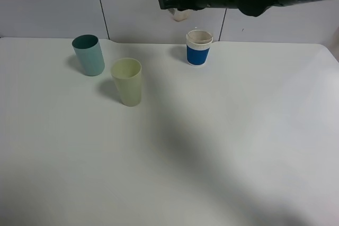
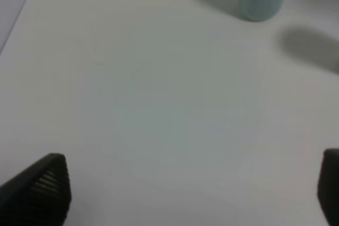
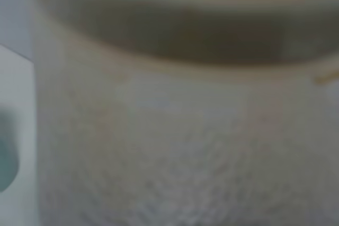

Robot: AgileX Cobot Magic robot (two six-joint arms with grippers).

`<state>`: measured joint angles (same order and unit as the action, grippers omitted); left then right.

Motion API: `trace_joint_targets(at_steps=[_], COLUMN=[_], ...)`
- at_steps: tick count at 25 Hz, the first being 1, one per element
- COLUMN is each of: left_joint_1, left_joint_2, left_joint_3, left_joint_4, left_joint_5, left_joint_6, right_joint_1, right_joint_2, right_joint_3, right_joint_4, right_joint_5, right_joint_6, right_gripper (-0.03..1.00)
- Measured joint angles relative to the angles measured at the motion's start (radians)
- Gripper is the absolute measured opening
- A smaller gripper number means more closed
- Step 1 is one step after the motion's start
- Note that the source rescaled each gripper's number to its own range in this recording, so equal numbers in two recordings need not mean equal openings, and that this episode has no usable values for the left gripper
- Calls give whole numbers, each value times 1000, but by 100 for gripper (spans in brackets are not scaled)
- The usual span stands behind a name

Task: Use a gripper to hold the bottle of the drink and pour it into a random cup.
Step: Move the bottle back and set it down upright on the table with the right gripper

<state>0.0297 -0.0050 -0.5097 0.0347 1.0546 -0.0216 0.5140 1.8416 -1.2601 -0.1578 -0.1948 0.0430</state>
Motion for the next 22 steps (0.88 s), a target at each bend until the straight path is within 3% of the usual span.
trace_joint_targets(at_steps=[14, 22], left_joint_1=[0, 0], left_joint_2=[0, 0], left_joint_3=[0, 0], left_joint_4=[0, 0], left_joint_5=[0, 0], left_joint_6=[0, 0], right_joint_1=[1, 2], right_joint_2=[1, 68], right_joint_3=[235, 257], right_joint_4=[47, 48], right_joint_5=[-221, -233], right_joint_6=[1, 2], right_gripper=[0, 0])
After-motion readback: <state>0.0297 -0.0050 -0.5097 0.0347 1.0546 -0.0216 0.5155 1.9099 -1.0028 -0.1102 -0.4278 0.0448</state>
